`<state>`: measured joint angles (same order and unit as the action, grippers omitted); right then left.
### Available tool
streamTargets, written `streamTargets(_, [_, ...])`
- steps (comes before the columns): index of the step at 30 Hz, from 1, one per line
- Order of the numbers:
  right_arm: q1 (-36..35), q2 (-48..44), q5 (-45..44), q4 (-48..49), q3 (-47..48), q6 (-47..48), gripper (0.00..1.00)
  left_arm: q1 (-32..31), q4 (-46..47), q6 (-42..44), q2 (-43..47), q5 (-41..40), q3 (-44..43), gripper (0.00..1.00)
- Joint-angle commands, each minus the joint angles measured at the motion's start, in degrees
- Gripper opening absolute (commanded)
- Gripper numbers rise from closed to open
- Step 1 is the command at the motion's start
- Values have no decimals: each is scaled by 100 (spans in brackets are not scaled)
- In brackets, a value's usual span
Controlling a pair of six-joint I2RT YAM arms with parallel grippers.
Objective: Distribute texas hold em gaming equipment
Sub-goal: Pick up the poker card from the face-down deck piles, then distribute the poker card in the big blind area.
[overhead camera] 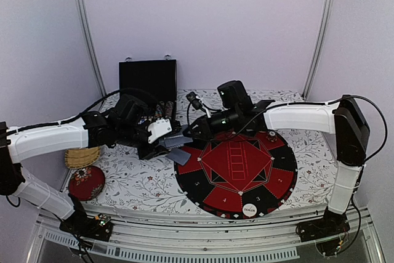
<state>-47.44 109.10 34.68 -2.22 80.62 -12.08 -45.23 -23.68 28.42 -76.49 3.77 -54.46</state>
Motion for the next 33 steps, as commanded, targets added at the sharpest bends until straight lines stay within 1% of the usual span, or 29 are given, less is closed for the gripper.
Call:
streamTargets(1, [63,-307,-334,-487,144,173,4,-41,171,35,95,147,5,51])
streamTargets(5, [111,-527,-497,-755,143,324,2,-46,171,38,82,149,5,51])
streamTargets(9, [331,-943,-574,-1368,190,720,2,-46,171,35,97,139,-1,50])
streamTargets(12, [609,-1373,-903,-2166,253,1533,2,-39,167,41,108,132,6,51])
streamTargets(13, [740,-1537,-1143,-2443,269,1983,2,-34,170,40,116,133,9,51])
streamTargets(16, [1240,-1932,-1663,-3178,264,2891,2,-39,170,40,112,139,8,51])
streamTargets(17, [1419,-2016,-1945,-3362,250,3416,2,-39,171,41,109,137,5,51])
streamTargets(19, [1536,-2076,-2718,-3600,135,4268,2,-43,170,40,100,148,0,50])
streamTargets(20, [1556,-2039,-3153,-3687,112,4949,2,-45,166,40,99,150,5,51])
streamTargets(23, [1649,-1643,-4134,-4039,336,6304,2,-45,162,41,84,134,5,51])
streamTargets(28, [1850,-666,-4594,-4851,1503,7391,2,-47,162,44,66,147,14,51])
streamTargets(30, [1896,-182,-4593,-5099,2044,7786,2,-46,153,50,47,135,13,51])
streamTargets(33, [2014,516,-4754,-5544,2721,8044,2,-43,145,49,60,126,7,51])
